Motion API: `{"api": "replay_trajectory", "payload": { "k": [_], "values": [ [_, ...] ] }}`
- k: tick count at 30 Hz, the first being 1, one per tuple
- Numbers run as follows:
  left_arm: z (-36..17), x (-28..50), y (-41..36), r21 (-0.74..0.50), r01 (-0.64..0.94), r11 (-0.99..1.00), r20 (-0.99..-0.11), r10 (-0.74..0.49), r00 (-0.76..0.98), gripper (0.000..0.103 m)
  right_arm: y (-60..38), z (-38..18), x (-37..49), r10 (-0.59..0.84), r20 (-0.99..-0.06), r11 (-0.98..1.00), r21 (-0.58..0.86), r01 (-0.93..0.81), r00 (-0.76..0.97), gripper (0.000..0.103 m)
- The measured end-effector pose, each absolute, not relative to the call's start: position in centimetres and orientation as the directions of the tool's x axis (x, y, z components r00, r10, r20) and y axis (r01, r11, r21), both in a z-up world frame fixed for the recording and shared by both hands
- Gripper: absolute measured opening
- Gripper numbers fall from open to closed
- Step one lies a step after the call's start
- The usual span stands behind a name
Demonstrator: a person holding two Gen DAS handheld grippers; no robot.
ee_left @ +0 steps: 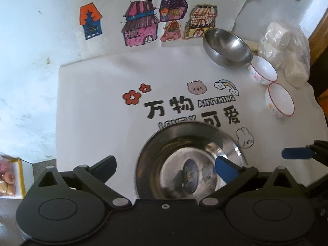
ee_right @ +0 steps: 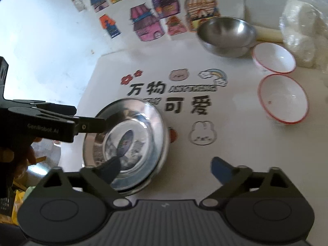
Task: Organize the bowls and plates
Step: 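Open both grippers to release the labeled plate onto the stack, then close the left gripper on the steel bowl rim while the right gripper grips it too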
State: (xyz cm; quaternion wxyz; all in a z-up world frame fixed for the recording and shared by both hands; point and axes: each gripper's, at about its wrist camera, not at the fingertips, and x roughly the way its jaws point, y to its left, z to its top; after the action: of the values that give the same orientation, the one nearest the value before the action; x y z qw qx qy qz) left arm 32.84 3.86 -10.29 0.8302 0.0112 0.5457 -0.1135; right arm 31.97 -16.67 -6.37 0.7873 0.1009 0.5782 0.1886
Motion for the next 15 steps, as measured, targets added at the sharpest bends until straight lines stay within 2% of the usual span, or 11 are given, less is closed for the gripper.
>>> {"api": "replay_trajectory", "payload": {
  "k": [15],
  "values": [
    [-10.4, 36.7, -4.2, -0.176, 0.154, 0.972, -0.880, -0.226, 0.418, 0.102, -25.4, -6.3, 34.0, 0.388, -0.866, 0.919, 0.339, -0.201, 0.315, 0.103]
  ]
}}
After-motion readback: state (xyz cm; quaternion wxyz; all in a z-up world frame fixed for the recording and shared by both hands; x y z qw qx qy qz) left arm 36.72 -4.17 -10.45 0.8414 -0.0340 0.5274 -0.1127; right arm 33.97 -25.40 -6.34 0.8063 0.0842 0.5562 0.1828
